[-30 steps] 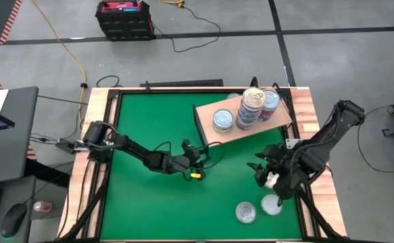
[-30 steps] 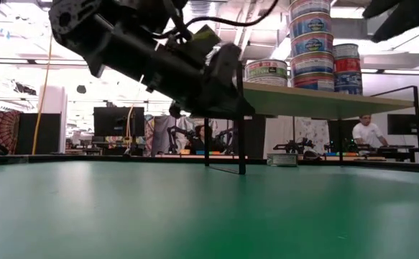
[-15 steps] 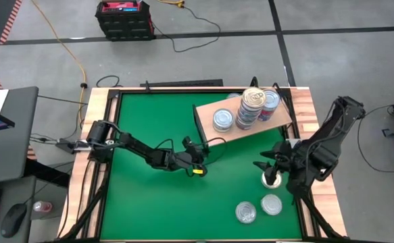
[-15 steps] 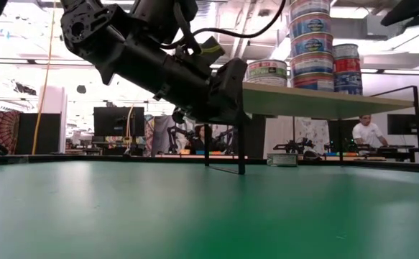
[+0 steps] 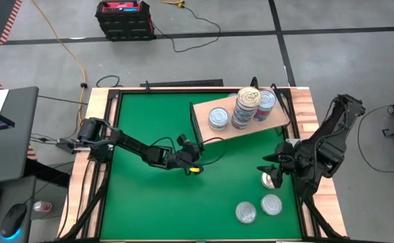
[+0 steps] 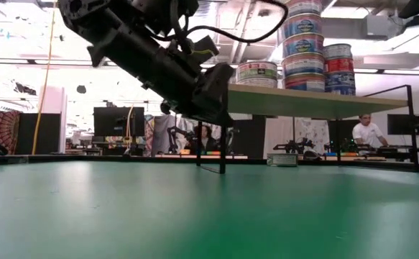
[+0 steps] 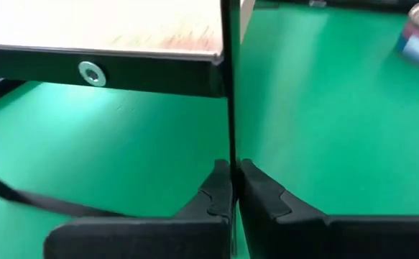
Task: Stack canned seafood by type on shelf
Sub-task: Move the shelf to the center of the table
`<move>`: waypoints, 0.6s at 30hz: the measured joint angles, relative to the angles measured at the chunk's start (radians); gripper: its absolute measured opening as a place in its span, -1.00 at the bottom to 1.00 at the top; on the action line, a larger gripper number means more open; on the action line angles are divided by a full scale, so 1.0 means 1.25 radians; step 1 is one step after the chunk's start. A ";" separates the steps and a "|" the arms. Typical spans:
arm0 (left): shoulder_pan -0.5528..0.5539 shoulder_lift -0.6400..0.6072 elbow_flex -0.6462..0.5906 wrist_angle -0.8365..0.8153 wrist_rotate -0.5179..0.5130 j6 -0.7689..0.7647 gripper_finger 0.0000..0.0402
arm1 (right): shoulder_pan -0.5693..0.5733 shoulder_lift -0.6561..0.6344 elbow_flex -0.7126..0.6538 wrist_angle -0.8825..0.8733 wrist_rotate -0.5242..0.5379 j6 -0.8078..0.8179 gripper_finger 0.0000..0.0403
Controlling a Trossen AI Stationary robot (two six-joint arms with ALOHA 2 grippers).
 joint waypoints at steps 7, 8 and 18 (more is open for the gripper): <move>-0.008 -0.060 -0.003 -0.164 -0.037 -0.044 -0.97 | 0.000 0.000 0.000 0.006 -0.002 -0.014 0.37; -0.009 -0.069 -0.007 -0.177 -0.037 -0.047 -0.97 | 0.000 0.000 0.000 0.006 -0.002 -0.015 0.37; -0.045 -0.210 -0.134 -0.214 -0.002 -0.119 -0.97 | -0.002 0.000 0.000 0.003 0.010 -0.016 0.37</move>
